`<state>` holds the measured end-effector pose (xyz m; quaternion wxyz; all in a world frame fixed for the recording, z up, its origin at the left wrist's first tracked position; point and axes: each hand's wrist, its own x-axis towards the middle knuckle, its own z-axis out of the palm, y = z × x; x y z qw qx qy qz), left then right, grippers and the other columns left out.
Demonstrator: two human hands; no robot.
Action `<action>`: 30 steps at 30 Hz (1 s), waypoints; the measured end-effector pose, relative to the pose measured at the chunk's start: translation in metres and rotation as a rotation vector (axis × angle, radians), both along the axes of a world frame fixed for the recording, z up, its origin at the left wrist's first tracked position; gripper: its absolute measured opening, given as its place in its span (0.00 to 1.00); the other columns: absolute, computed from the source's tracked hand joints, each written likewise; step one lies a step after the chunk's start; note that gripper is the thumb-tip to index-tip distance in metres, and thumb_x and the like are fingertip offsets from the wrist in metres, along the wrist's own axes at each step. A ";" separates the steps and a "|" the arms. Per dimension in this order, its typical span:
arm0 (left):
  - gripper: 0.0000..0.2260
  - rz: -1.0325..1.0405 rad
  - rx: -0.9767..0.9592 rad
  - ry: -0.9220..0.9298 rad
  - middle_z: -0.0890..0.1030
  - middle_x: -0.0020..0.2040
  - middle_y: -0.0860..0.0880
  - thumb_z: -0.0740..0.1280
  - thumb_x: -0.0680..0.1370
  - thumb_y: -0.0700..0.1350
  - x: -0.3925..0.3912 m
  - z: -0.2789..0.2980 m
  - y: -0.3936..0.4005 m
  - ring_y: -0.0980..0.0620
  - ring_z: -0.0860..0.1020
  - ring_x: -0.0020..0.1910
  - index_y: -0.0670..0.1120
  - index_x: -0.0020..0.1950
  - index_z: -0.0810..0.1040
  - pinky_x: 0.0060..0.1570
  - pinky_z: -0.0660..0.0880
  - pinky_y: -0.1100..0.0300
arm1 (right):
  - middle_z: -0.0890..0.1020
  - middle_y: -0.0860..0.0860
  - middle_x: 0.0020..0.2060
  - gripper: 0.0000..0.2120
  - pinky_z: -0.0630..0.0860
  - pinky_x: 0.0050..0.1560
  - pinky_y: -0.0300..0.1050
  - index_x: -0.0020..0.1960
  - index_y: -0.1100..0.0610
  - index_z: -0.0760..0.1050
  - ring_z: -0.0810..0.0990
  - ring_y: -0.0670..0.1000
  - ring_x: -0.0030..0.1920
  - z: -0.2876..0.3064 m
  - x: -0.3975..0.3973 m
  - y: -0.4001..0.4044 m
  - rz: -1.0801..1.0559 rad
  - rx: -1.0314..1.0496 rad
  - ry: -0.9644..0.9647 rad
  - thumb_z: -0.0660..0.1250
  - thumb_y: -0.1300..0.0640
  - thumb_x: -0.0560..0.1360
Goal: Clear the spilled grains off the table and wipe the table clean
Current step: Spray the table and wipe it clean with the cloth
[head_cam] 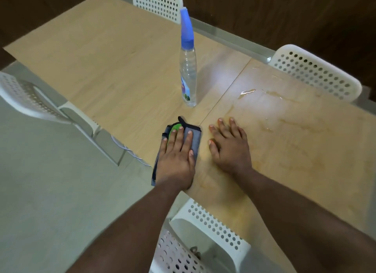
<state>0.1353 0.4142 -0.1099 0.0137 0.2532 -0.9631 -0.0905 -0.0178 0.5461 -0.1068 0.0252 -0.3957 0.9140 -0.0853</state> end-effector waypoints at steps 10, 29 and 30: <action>0.29 0.290 0.070 0.038 0.44 0.87 0.45 0.42 0.85 0.53 0.047 -0.010 0.100 0.46 0.41 0.85 0.47 0.87 0.46 0.83 0.47 0.42 | 0.64 0.49 0.83 0.30 0.58 0.78 0.67 0.81 0.43 0.67 0.56 0.60 0.84 -0.003 0.003 0.000 0.053 0.040 0.043 0.49 0.36 0.82; 0.29 0.782 0.069 0.083 0.44 0.87 0.44 0.44 0.86 0.53 -0.007 -0.012 0.116 0.45 0.42 0.85 0.47 0.87 0.45 0.83 0.44 0.44 | 0.57 0.46 0.85 0.30 0.50 0.81 0.66 0.82 0.40 0.63 0.47 0.58 0.85 -0.001 -0.003 0.003 0.413 0.062 -0.004 0.48 0.36 0.82; 0.29 0.831 0.078 0.101 0.43 0.87 0.44 0.44 0.86 0.53 -0.009 -0.010 0.137 0.46 0.41 0.85 0.47 0.87 0.44 0.83 0.43 0.44 | 0.57 0.46 0.85 0.30 0.49 0.81 0.66 0.82 0.40 0.62 0.47 0.58 0.85 0.002 -0.004 0.003 0.428 0.067 -0.014 0.47 0.36 0.82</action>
